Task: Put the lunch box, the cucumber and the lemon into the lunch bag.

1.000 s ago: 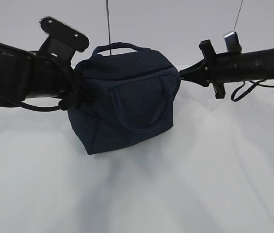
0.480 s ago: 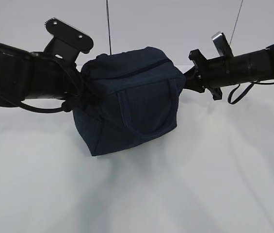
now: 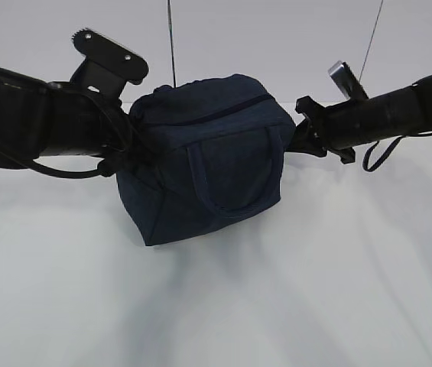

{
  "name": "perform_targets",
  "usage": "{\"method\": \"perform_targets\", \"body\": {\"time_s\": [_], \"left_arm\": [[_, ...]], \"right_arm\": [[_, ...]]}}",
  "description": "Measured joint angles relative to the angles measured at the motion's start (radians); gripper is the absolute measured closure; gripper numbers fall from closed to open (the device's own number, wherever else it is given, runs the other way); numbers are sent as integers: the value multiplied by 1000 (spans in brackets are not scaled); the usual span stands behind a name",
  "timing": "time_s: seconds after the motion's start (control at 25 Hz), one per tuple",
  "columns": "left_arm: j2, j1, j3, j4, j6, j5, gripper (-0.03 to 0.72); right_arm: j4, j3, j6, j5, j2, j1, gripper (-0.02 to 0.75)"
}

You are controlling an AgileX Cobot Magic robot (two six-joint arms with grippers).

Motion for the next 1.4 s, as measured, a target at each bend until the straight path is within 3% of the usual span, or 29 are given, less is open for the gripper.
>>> {"method": "perform_targets", "body": {"time_s": [0.72, 1.12, 1.2, 1.4], "left_arm": [[0, 0, 0, 27, 0, -17, 698], [0, -1, 0, 67, 0, -144, 698], [0, -1, 0, 86, 0, -160, 698], [0, -1, 0, 129, 0, -175, 698]], "right_arm": [[-114, -66, -47, 6, 67, 2, 738], [-149, -66, -91, 48, 67, 6, 730], [-149, -66, -129, 72, 72, 6, 675], [-183, -118, -208, 163, 86, 6, 442]]}}
